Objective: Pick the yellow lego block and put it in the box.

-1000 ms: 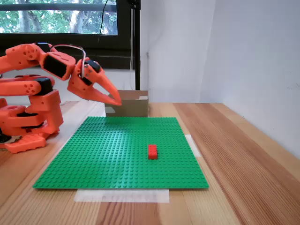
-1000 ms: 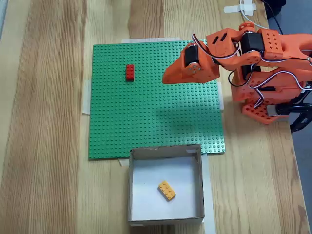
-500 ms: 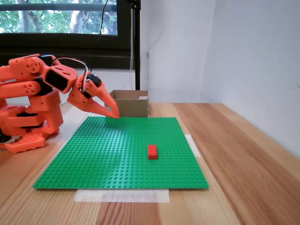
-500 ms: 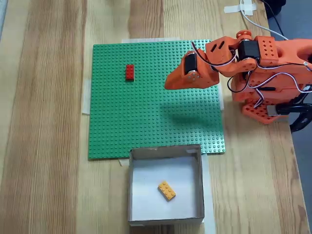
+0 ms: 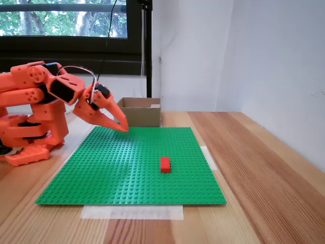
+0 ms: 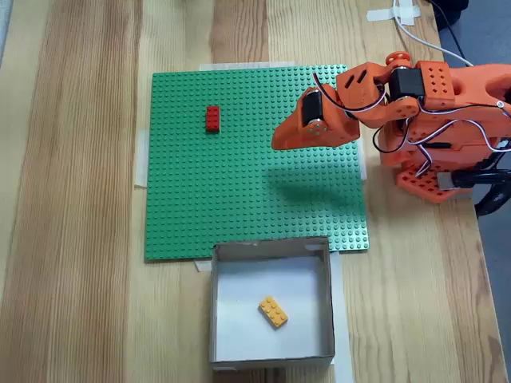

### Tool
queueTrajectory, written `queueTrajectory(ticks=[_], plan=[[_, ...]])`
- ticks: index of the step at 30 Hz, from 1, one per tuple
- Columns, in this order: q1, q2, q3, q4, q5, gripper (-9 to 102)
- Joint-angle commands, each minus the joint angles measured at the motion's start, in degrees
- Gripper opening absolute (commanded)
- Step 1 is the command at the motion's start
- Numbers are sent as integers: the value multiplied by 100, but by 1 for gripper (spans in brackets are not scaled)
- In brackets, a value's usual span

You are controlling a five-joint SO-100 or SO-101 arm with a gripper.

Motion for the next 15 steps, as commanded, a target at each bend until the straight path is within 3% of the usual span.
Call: queueTrajectory(ticks=[1,15], plan=[[-53,26,70,-26,0,-1],[-62,35,264,-9,26,-1]])
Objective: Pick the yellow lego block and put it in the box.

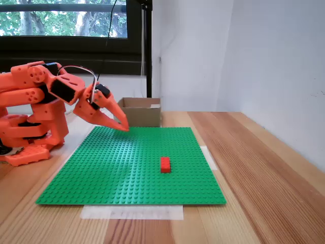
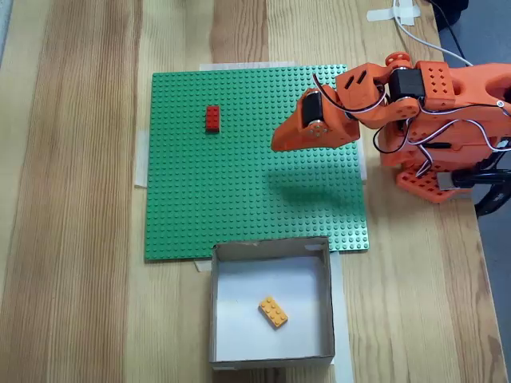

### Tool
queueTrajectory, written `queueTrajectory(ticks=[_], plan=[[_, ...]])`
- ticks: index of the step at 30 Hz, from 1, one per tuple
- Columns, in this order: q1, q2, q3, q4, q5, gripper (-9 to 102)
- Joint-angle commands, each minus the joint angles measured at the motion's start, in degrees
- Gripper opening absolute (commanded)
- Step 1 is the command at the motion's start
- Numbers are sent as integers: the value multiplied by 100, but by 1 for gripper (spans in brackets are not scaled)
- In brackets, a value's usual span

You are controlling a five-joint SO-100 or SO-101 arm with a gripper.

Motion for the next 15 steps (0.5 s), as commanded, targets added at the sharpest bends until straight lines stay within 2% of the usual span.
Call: queueTrajectory(ticks=[1,15], plan=[[9,35,70,97,18,-1],[-35,35,70,123,-44,-1]])
